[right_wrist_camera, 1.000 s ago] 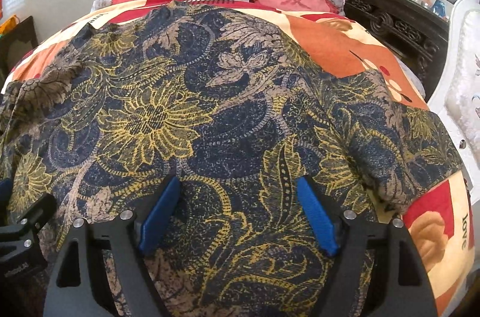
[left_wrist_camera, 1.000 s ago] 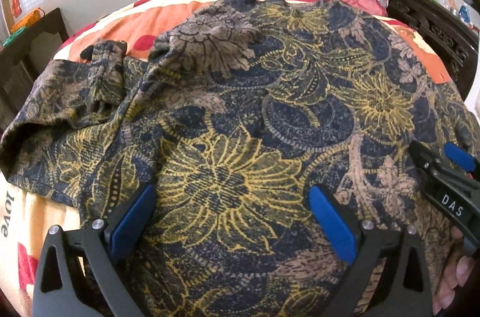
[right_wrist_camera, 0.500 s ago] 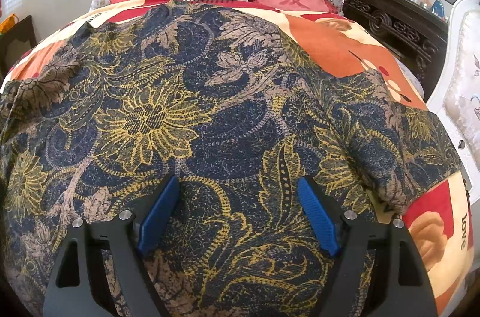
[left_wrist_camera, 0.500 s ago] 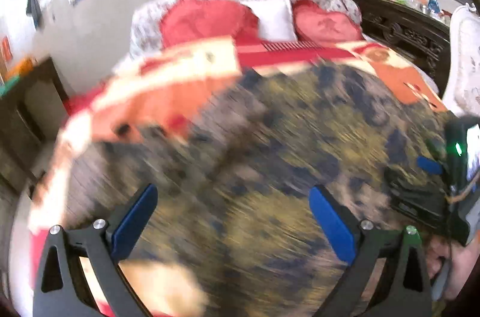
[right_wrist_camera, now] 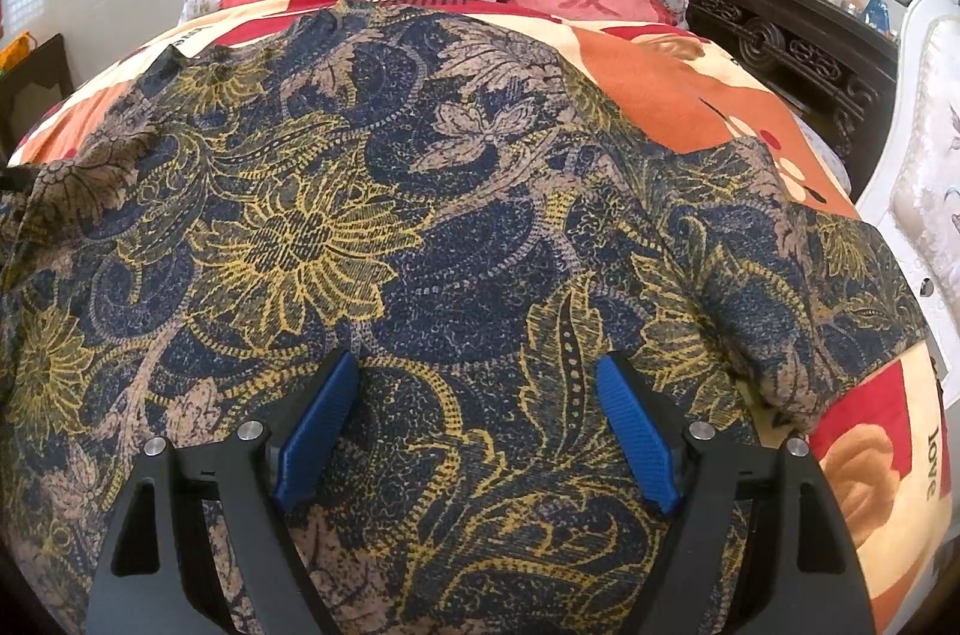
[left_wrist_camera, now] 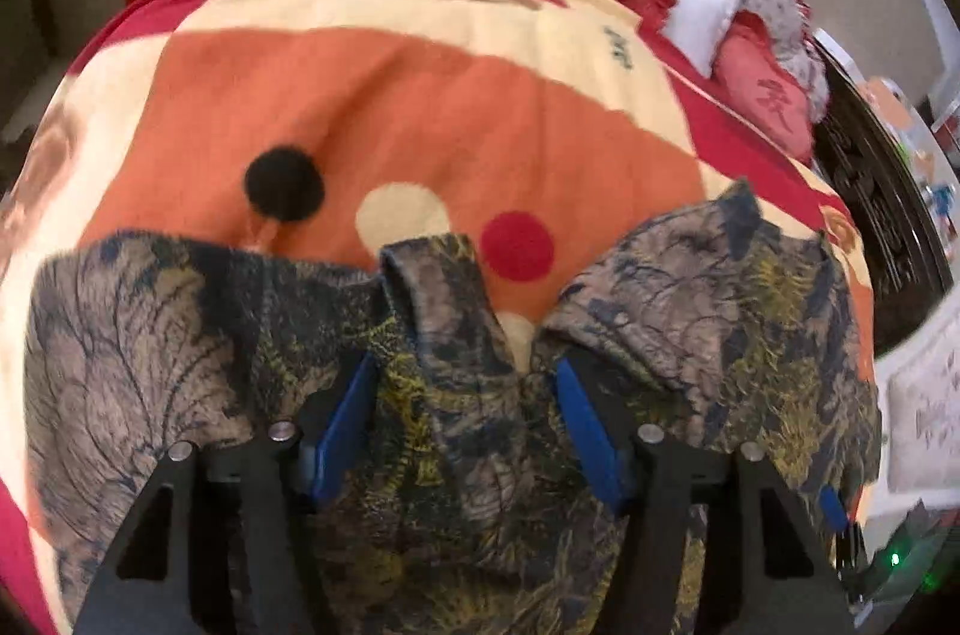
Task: Fold small clothes
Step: 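Grasp the shirt sleeve with the left gripper and lift it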
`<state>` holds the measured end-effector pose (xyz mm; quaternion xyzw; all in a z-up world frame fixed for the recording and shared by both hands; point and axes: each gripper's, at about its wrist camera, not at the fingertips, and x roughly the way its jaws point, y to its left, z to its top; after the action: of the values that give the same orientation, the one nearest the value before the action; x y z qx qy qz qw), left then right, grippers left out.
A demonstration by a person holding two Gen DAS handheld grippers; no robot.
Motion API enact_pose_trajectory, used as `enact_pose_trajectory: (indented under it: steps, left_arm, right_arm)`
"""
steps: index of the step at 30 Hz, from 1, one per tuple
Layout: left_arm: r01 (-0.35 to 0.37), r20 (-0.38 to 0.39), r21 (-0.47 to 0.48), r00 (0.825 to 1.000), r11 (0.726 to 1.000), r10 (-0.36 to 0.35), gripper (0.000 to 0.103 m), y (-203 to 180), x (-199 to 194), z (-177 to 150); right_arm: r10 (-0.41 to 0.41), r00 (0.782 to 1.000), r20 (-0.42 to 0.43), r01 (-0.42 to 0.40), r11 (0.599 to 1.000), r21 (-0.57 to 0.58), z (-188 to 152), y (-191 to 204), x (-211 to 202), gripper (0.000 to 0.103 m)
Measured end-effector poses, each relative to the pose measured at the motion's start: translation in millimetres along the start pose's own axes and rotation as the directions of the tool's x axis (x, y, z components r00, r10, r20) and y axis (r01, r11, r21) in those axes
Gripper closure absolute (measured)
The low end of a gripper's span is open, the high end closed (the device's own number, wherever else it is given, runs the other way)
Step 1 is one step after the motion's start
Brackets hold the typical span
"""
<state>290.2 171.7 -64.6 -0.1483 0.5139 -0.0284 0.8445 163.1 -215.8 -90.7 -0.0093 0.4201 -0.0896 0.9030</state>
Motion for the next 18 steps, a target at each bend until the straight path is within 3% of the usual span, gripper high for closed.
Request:
enact_pose_trajectory:
  steps: [1,2,3,4,9,14,16,18]
  left_arm:
    - [-0.007,0.011,-0.001,1.0,1.0,0.007,0.039,1,-2,-2]
    - [-0.017,0.02,0.001,1.0,1.0,0.017,0.052,1,-4,-5]
    - [-0.021,0.022,-0.001,1.0,1.0,0.021,0.086,3,-7,-7]
    - [-0.007,0.019,-0.019,1.0,1.0,0.008,0.096,7,-13,-9]
    - [0.024,0.148,-0.067,0.989,0.997,-0.014,0.098,34,-74,-12]
    - [-0.037,0.254,-0.057,0.966,0.998,0.05,0.098,77,-155,-8]
    - [-0.147,0.312,-0.048,0.937,0.988,0.155,0.098,92,-182,7]
    - [-0.27,0.36,-0.095,0.888,0.958,0.286,0.098,118,-219,16]
  right_arm:
    - [-0.001,1.0,0.0,0.001,1.0,-0.002,0,2,0,0.012]
    - [-0.001,1.0,0.0,0.001,1.0,-0.001,0,1,0,0.012]
    - [0.0,1.0,0.0,0.0,1.0,-0.001,0,1,0,0.012]
    - [0.0,1.0,0.0,0.0,1.0,-0.001,0,1,0,0.012]
    - [-0.001,1.0,-0.001,0.001,1.0,-0.001,0,1,0,0.012]
    - [-0.004,1.0,-0.001,0.004,1.0,-0.004,0,1,0,0.012]
    - [-0.006,1.0,0.0,0.006,1.0,-0.006,0,2,0,0.012]
    - [-0.008,1.0,0.0,0.008,1.0,-0.007,0,2,0,0.012]
